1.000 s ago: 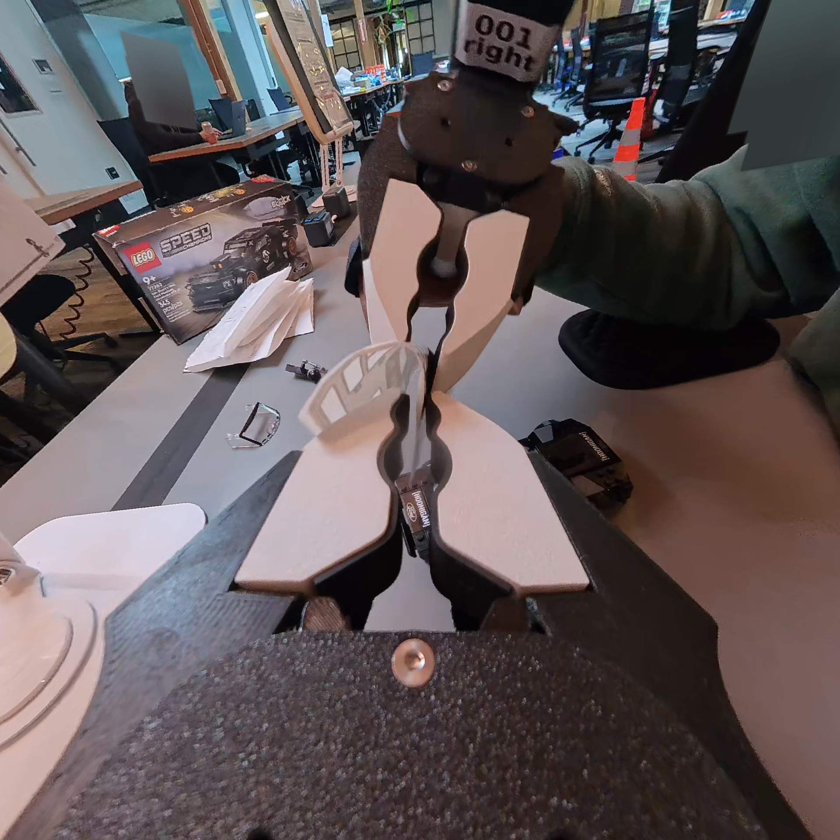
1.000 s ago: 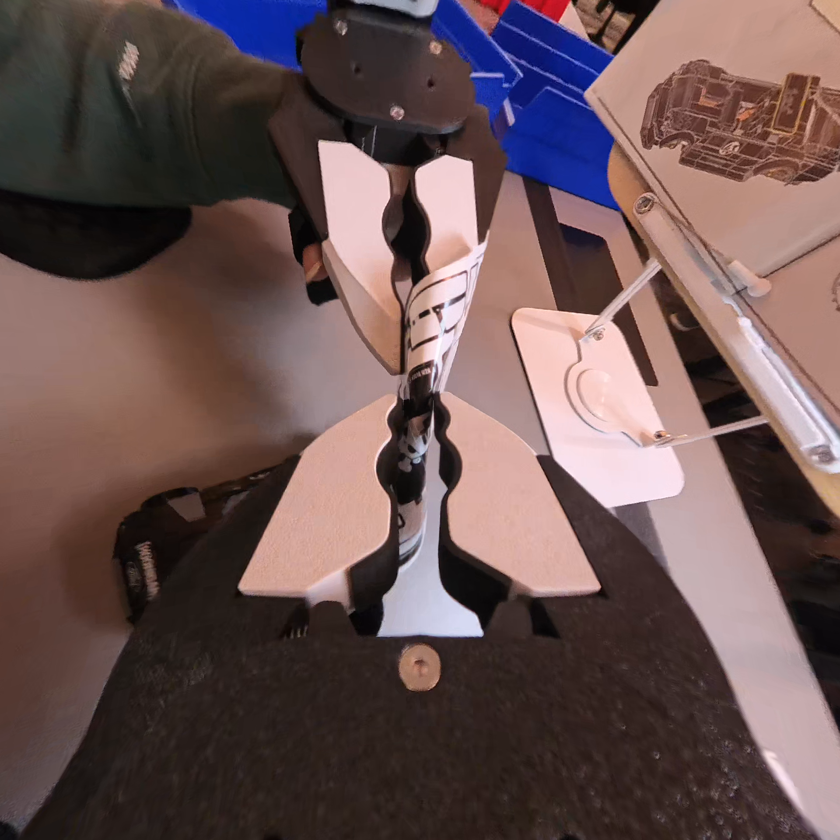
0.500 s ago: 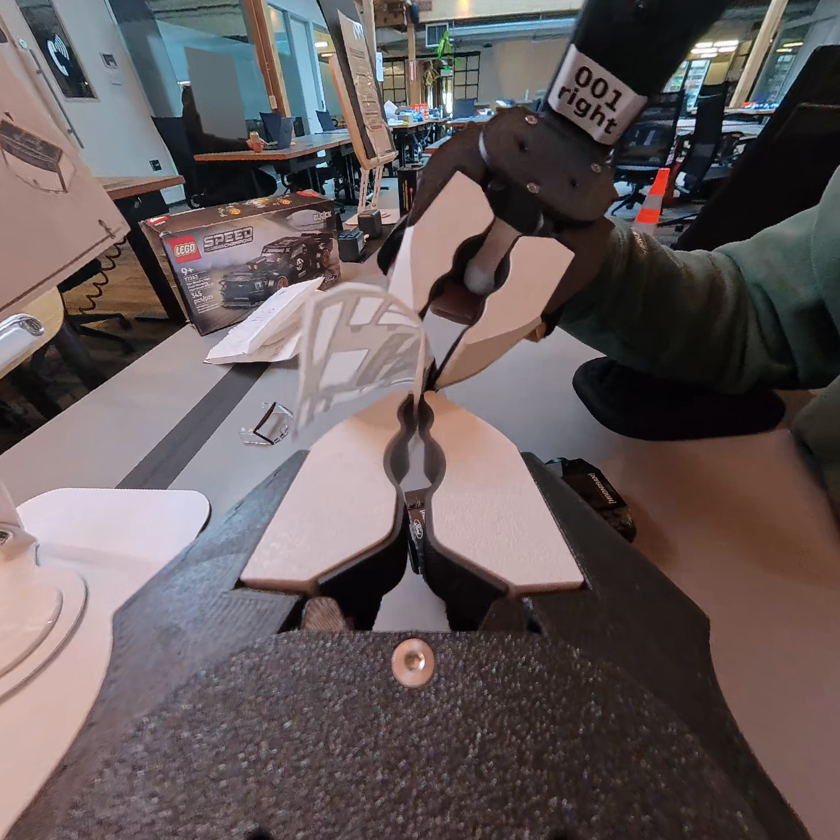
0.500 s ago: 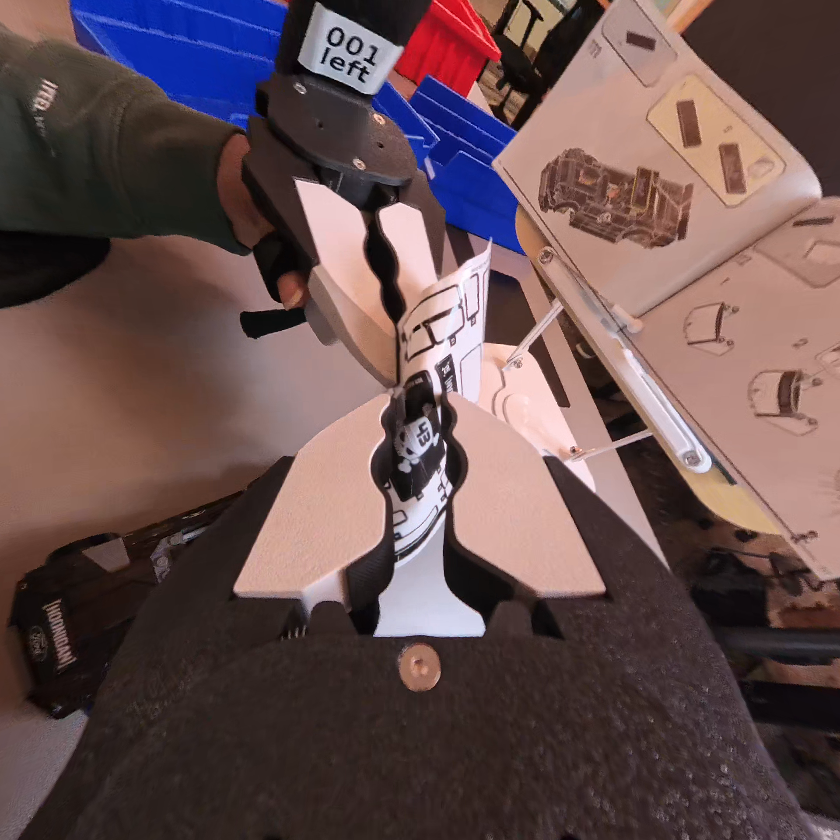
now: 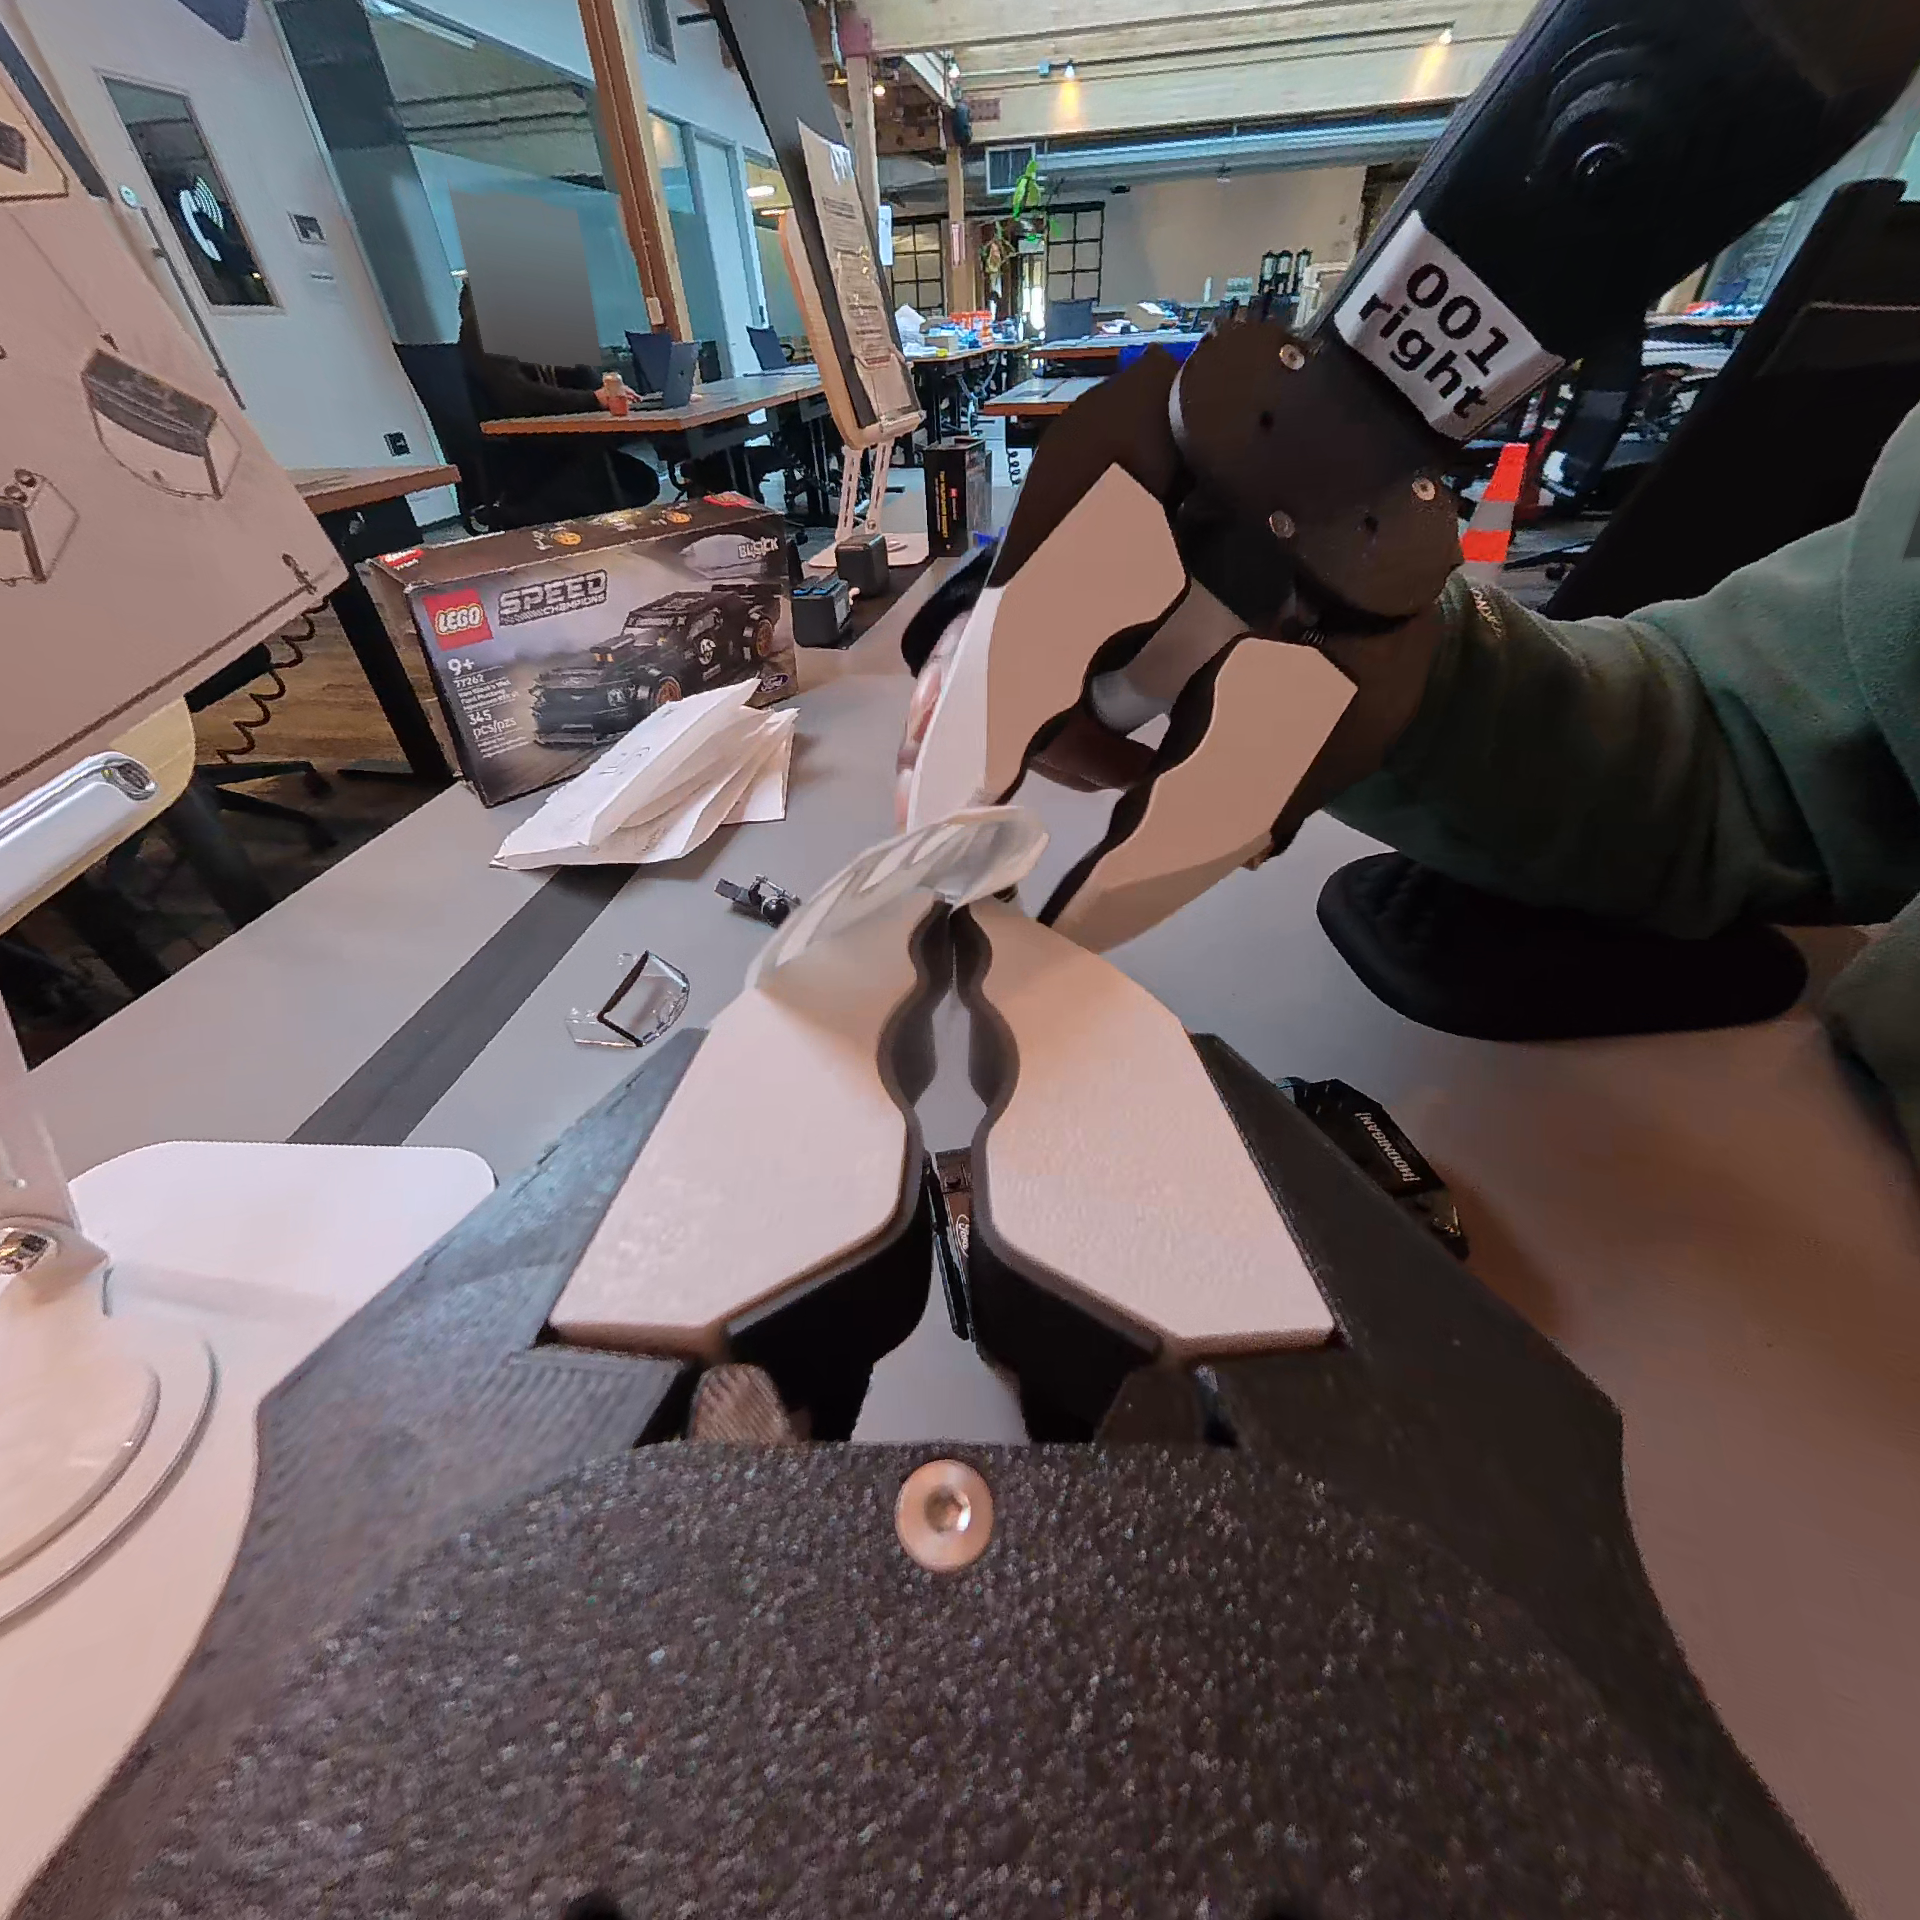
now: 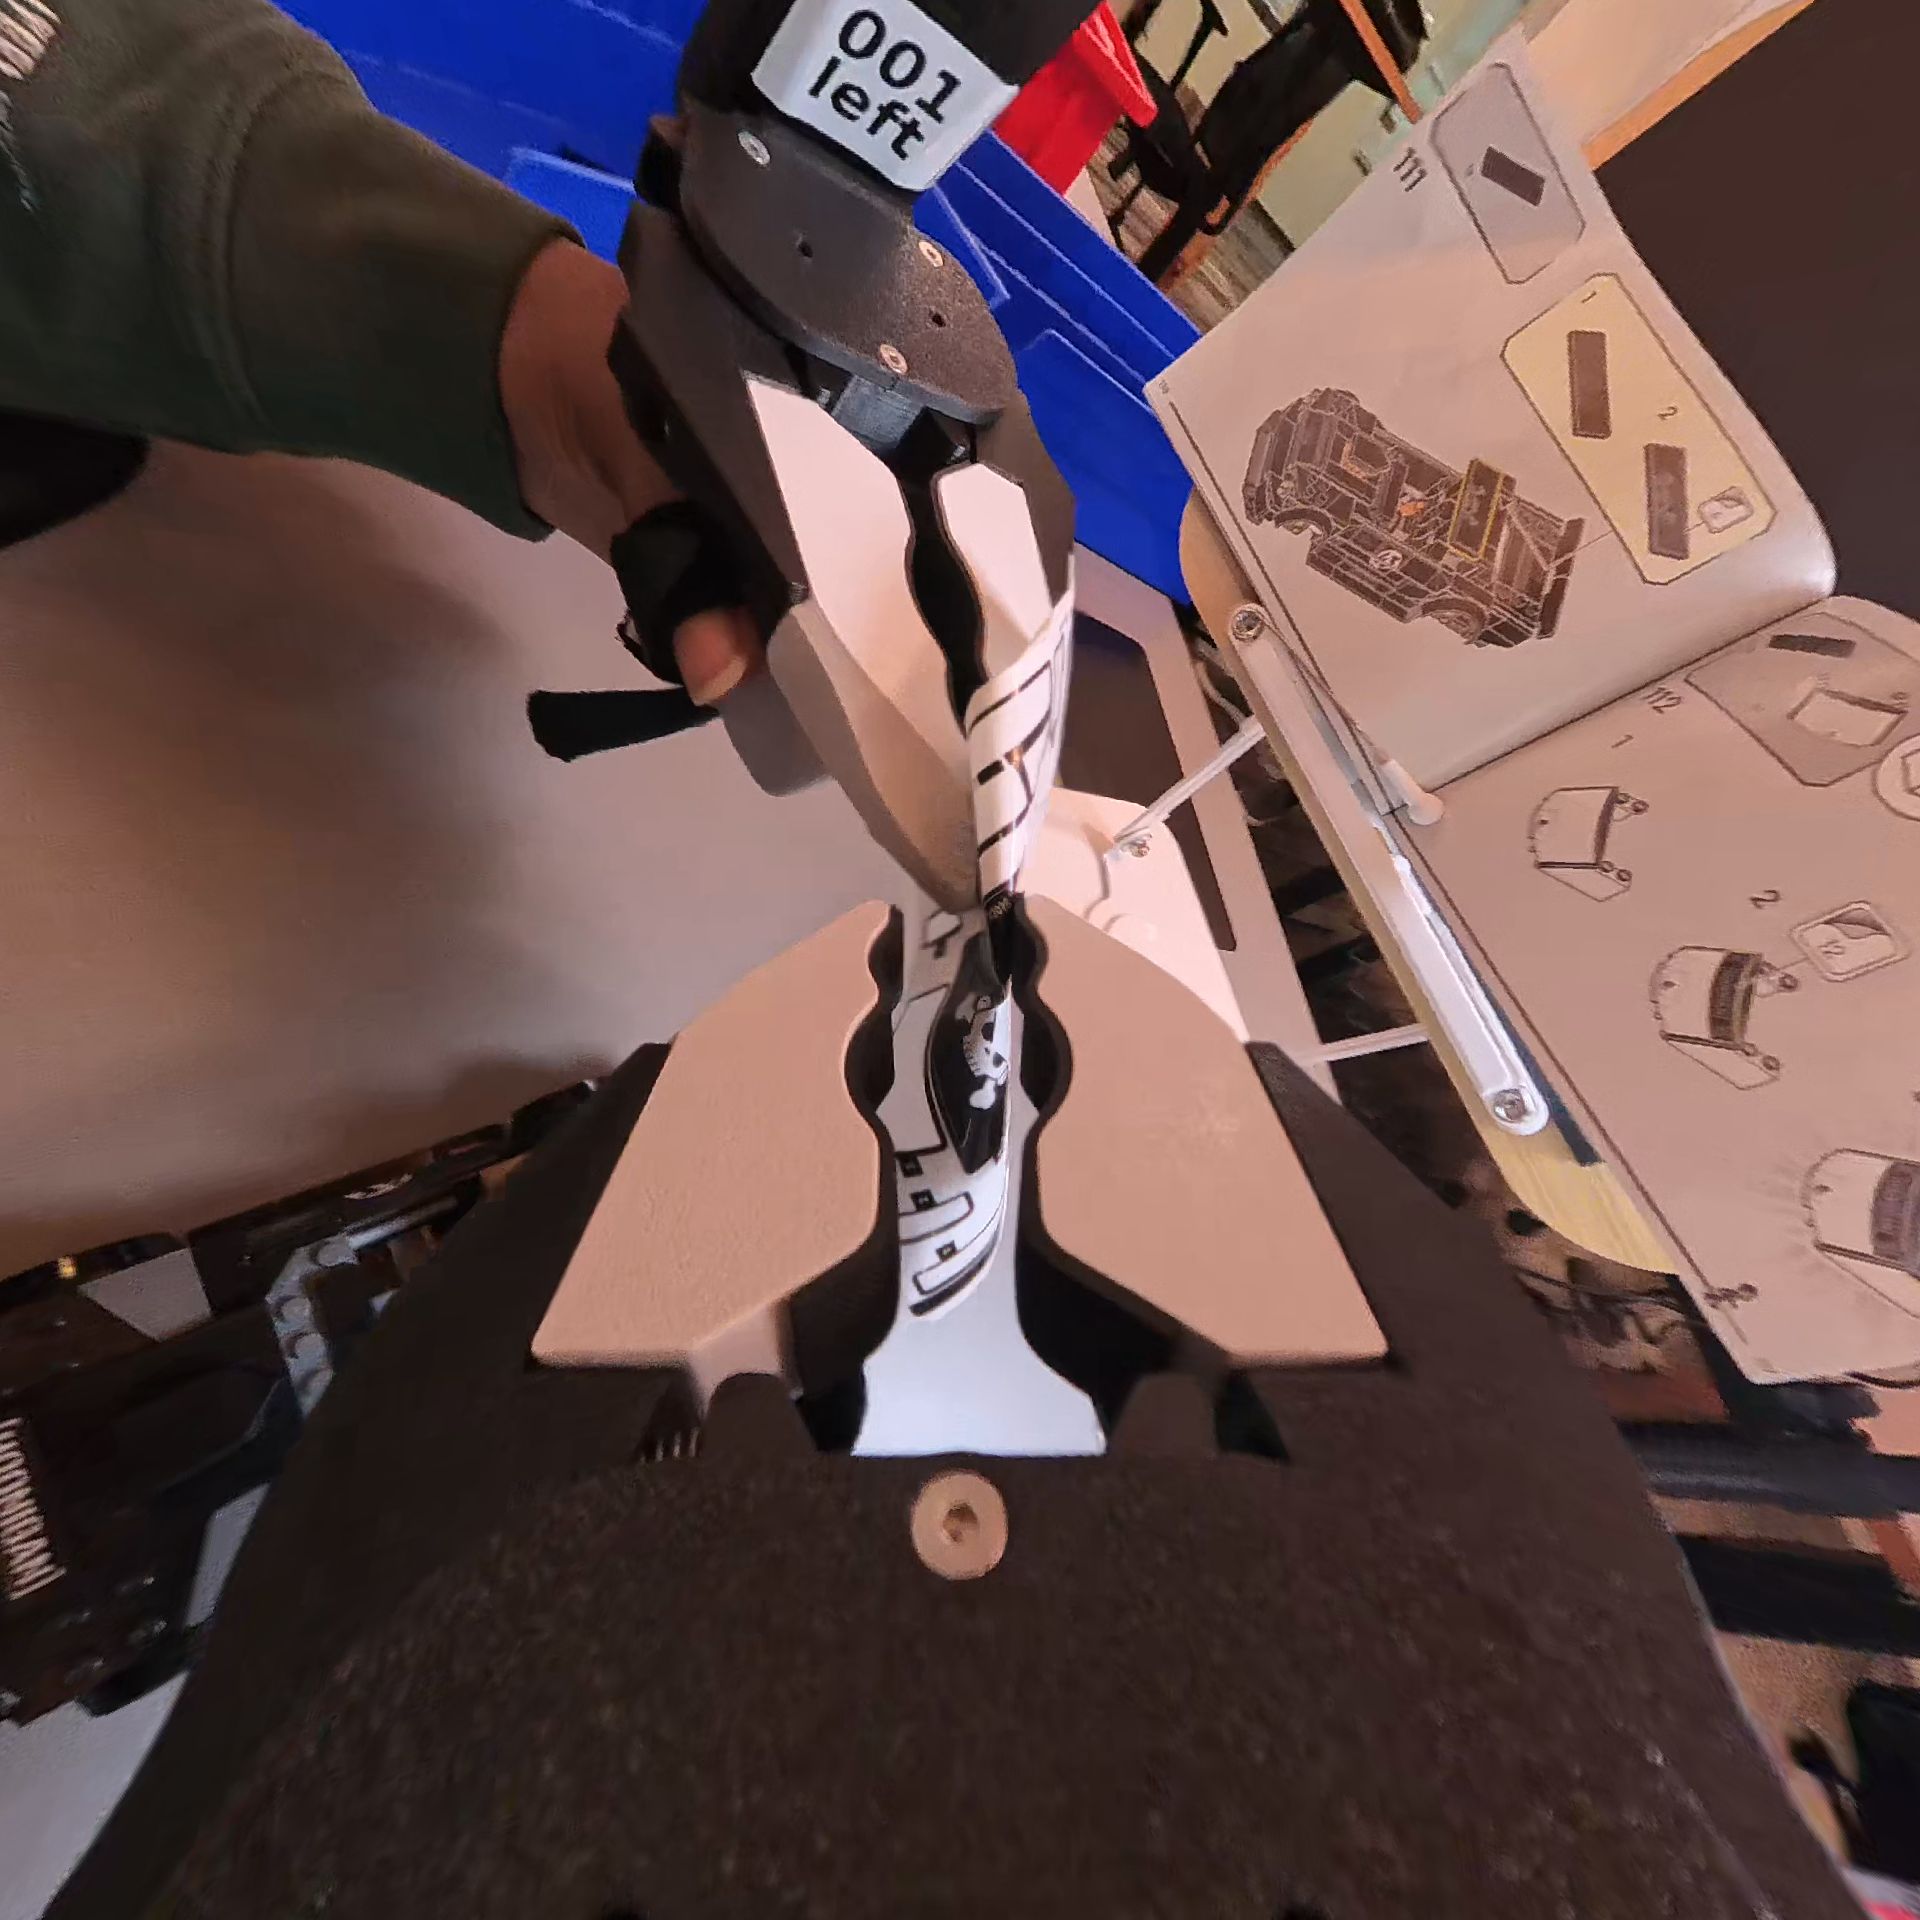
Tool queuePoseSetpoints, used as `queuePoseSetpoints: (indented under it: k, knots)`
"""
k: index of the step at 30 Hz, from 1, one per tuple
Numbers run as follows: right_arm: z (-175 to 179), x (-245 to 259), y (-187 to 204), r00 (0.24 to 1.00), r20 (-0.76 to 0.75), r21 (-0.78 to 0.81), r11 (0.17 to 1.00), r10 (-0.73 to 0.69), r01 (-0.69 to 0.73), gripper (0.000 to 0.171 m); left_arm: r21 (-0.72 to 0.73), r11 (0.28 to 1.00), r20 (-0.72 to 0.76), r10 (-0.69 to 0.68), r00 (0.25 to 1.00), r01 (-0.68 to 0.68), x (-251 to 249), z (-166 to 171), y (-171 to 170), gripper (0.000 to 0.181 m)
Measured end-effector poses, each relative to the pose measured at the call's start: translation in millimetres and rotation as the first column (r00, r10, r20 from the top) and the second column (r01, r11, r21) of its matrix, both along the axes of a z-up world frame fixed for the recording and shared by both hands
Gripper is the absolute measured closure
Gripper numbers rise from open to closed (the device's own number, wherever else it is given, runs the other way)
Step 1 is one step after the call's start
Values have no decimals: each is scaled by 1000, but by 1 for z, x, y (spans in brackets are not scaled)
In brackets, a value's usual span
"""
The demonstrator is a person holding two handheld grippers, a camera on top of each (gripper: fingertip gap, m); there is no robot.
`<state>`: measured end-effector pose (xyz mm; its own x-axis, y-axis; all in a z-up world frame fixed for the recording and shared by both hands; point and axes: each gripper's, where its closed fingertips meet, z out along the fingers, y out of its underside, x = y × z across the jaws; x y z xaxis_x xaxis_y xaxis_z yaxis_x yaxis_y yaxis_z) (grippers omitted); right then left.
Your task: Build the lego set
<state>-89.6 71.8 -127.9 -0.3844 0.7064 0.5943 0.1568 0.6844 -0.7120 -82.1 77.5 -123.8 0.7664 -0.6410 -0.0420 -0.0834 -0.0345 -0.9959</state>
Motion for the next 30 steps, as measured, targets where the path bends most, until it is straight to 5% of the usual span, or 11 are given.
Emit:
queuePoseSetpoints:
  k: [17,30]
  knots:
    - [-23,0,0,990,138,-81,997,8,3,135,5,999,12,-36,999,36,7,0,-3,181]
    - [-4,7,3,993,106,-244,969,54,-27,134,11,1000,6,-11,1000,11,-1,3,-3,181]
